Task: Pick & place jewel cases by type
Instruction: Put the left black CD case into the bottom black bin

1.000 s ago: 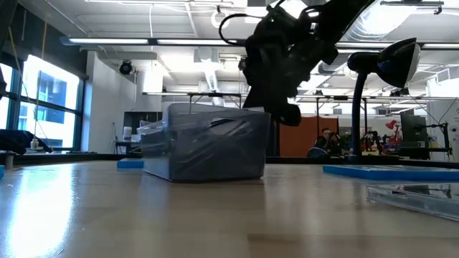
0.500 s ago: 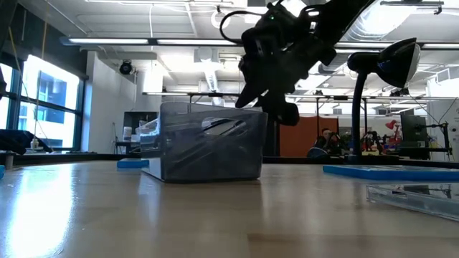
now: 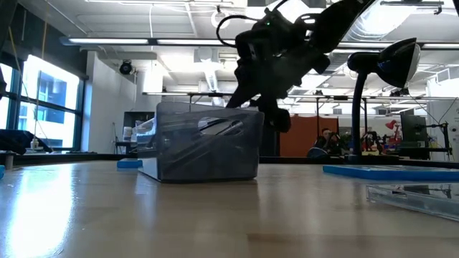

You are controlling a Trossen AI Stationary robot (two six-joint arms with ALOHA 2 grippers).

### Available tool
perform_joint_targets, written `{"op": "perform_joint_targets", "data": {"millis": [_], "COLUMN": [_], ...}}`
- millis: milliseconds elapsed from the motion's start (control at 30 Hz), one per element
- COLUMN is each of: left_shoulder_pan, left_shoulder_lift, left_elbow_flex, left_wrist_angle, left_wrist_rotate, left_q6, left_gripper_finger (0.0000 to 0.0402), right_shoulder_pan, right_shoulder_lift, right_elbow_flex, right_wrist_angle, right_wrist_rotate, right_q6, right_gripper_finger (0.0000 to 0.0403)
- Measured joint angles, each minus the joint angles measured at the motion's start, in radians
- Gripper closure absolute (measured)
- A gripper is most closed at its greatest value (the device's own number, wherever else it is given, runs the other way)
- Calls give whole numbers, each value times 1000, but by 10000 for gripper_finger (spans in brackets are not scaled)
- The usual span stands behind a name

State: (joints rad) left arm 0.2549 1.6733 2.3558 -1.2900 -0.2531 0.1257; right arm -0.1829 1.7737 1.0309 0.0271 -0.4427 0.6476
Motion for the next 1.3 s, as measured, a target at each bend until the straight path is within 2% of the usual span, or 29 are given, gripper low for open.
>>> {"op": "perform_joint_targets", "data": {"millis": [500, 700, 800, 1000, 1167, 1300], "left_shoulder_pan": [0, 0, 0, 0, 0, 0], "left_shoulder_lift": [0, 0, 0, 0, 0, 0], "left_elbow_flex": [0, 0, 0, 0, 0, 0], "left_wrist_angle": [0, 0, 1, 10, 10, 9], "left_wrist_rotate": [0, -1, -1, -1, -1, -1], "left_q6": [0, 0, 5, 8, 8, 8], "left_gripper_finger": [234, 234, 234, 234, 234, 234], "right_shoulder_pan": [0, 32, 59, 88, 87, 87], "right_shoulder_lift": [0, 1, 0, 1, 1, 1], "right_elbow_flex": [0, 0, 0, 0, 0, 0], "right_wrist_angle": [91, 165, 185, 97, 112, 122], "right_wrist_rotate": [-40, -89, -68, 44, 32, 17], "right_q6": [-45, -46, -74, -72, -72, -72], "right_gripper_finger": [263, 263, 263, 263, 267, 288]}}
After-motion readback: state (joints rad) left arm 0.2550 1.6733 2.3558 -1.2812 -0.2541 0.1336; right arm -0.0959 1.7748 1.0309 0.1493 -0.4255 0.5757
